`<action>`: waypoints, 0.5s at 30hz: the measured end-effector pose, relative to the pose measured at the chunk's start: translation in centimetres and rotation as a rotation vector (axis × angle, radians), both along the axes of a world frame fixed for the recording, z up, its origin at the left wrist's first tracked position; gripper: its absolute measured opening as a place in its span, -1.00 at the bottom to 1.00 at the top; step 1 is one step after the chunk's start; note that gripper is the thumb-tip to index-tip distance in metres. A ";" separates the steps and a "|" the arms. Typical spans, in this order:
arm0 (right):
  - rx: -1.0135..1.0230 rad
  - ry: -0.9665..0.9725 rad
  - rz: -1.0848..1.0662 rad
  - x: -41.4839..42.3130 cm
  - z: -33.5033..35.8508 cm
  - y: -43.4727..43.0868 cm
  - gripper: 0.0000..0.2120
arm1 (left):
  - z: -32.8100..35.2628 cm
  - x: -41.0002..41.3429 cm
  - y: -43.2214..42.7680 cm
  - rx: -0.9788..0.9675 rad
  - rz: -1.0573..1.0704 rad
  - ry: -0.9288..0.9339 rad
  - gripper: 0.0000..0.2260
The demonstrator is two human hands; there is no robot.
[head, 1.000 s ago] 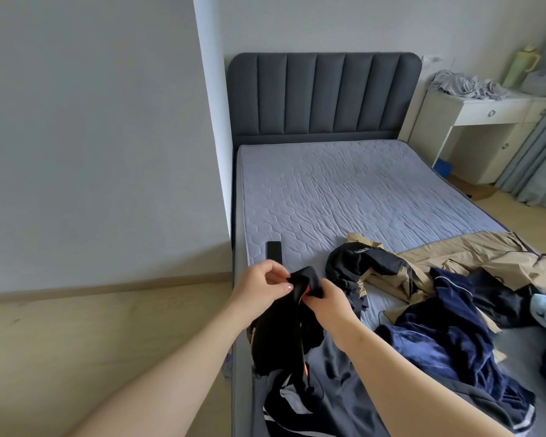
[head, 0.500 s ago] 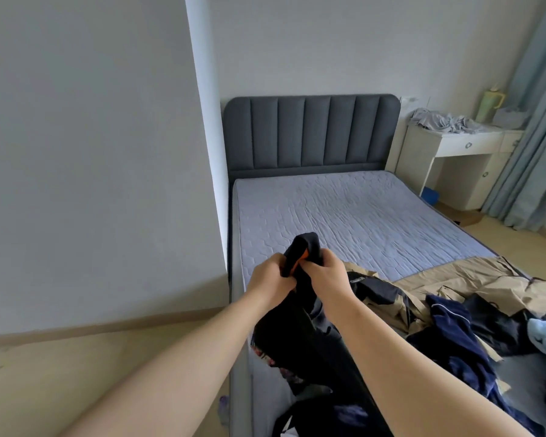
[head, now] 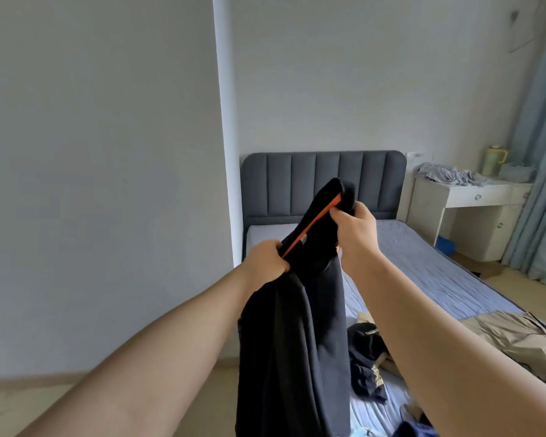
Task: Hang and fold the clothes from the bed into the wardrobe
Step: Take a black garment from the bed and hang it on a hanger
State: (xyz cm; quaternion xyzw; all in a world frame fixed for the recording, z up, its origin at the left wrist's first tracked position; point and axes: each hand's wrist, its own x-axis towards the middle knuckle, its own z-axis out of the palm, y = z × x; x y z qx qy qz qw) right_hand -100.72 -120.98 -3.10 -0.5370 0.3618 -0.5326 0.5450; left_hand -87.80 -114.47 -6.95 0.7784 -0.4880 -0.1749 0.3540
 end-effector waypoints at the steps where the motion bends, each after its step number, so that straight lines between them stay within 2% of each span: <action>1: 0.006 0.003 0.000 -0.2 -0.2 0.1 -0.88 | -0.7 0.4 0.6 0.038 0.040 0.055 -0.82; 4: 0.035 0.045 0.004 -0.6 -1.9 0.6 -0.86 | -1.9 1.5 2.4 0.211 0.112 0.169 -0.81; 7: 0.086 0.084 0.006 -0.8 -3.9 1.0 -0.86 | -2.1 2.4 3.9 0.415 0.222 0.126 -0.85; 10: 0.116 0.108 0.019 -0.8 -6.0 1.3 -0.92 | -2.9 3.2 5.6 0.485 0.343 0.207 -0.90; 12: 0.110 0.138 0.034 -0.8 -7.5 1.7 -0.96 | -4.3 3.4 6.6 0.467 0.391 0.250 -0.87; 13: 0.109 0.154 0.038 -0.7 -8.4 1.9 -0.96 | -5.1 3.4 6.8 0.389 0.427 0.287 -0.83; 15: 0.118 0.199 0.032 -0.9 -10.1 2.2 -0.88 | -6.7 3.1 7.4 0.166 0.531 0.474 -0.79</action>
